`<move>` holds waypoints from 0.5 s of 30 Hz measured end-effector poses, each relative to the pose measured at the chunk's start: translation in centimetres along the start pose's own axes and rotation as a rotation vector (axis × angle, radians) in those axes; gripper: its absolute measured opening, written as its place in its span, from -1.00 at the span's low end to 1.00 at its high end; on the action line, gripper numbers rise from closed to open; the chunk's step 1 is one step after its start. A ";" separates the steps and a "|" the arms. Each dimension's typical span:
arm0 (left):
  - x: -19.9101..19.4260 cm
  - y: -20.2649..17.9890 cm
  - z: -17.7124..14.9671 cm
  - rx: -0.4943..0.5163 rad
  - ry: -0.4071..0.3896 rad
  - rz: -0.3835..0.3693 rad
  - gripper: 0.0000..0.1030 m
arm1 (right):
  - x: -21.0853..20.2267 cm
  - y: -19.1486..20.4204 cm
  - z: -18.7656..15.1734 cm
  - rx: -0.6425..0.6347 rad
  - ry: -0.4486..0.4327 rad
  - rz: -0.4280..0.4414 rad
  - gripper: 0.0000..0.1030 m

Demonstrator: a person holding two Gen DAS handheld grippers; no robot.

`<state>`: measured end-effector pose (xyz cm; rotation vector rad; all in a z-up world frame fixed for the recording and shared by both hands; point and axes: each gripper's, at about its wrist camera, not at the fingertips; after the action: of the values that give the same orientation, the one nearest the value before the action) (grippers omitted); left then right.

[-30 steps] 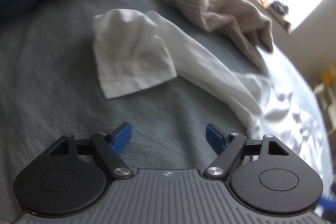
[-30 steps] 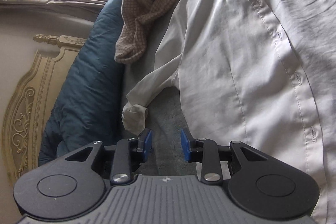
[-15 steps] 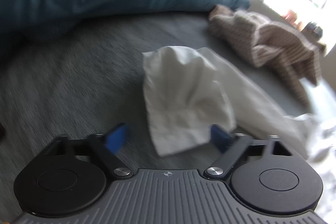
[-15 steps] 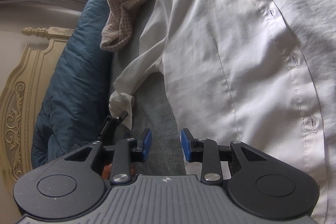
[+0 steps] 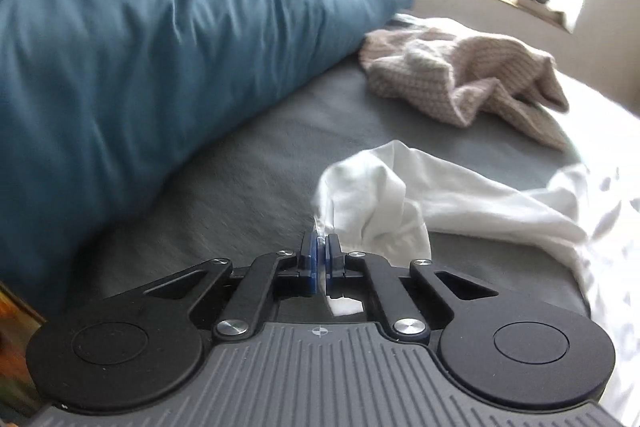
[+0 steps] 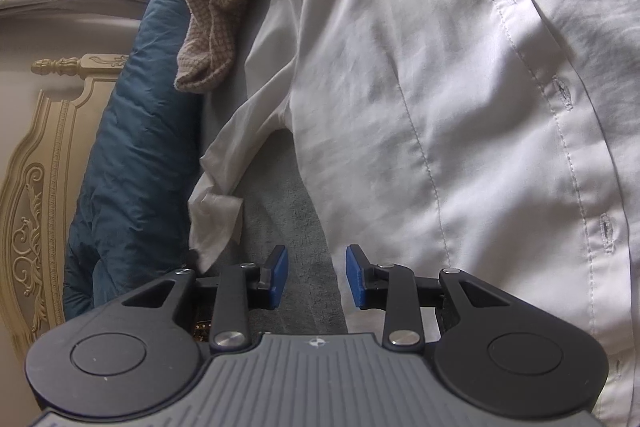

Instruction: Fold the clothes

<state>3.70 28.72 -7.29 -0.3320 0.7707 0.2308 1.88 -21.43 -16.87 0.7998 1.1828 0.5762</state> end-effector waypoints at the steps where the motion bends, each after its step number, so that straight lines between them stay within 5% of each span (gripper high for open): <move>1: -0.1 0.1 0.7 0.049 0.017 0.007 -0.96 | 0.1 -0.1 0.0 0.002 0.005 -0.002 -0.34; 13: -0.1 0.8 1.4 0.462 0.214 0.114 -0.96 | 0.3 0.0 -0.1 0.003 0.031 -0.029 -0.30; 15: 0.3 0.9 1.5 0.457 0.206 0.148 -0.96 | 0.4 0.0 -0.2 0.007 0.034 -0.032 -0.29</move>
<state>4.61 30.14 -6.65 0.1373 1.0264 0.1535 1.84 -21.11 -17.15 0.7779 1.2274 0.5612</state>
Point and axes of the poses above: each gripper's, at about its wrist camera, not at the fingertips, and x roughly the way its jaws point, y to its left, z to its top, and after that the axes turned 15 degrees about -x, right-handed
